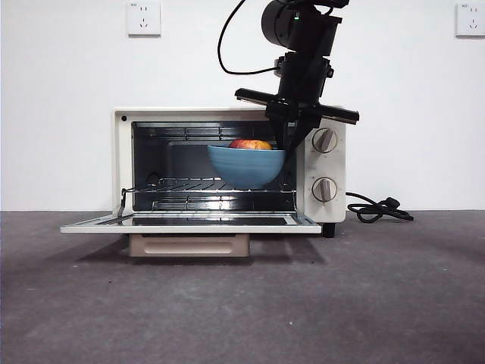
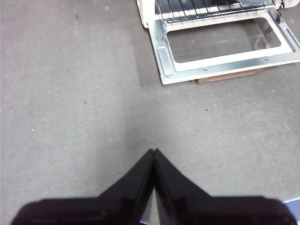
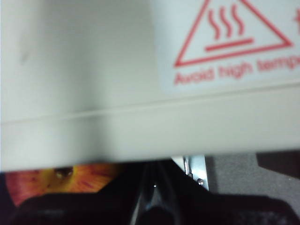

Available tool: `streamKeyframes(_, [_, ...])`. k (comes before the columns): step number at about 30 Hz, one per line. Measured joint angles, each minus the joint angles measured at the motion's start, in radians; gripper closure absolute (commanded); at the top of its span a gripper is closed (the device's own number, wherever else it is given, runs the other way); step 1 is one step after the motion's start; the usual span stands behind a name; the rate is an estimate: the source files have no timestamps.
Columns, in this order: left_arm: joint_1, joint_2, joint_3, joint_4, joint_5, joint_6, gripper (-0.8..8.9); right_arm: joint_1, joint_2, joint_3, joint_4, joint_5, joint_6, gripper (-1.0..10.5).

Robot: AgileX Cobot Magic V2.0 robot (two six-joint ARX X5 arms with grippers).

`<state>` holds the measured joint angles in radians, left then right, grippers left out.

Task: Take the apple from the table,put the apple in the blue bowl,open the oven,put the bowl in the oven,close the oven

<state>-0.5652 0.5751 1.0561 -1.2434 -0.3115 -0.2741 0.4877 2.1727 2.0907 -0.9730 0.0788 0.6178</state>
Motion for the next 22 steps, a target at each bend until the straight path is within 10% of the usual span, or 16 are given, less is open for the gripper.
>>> streamKeyframes(3, [0.000,0.000,0.000,0.000,0.000,0.000,8.20,0.000,0.000,0.000,0.004,0.008,0.000,7.0])
streamKeyframes(22, [0.000,0.000,0.000,-0.023,0.000,0.000,8.21,0.006,-0.001,0.001,-0.006,0.106,-0.067,7.0])
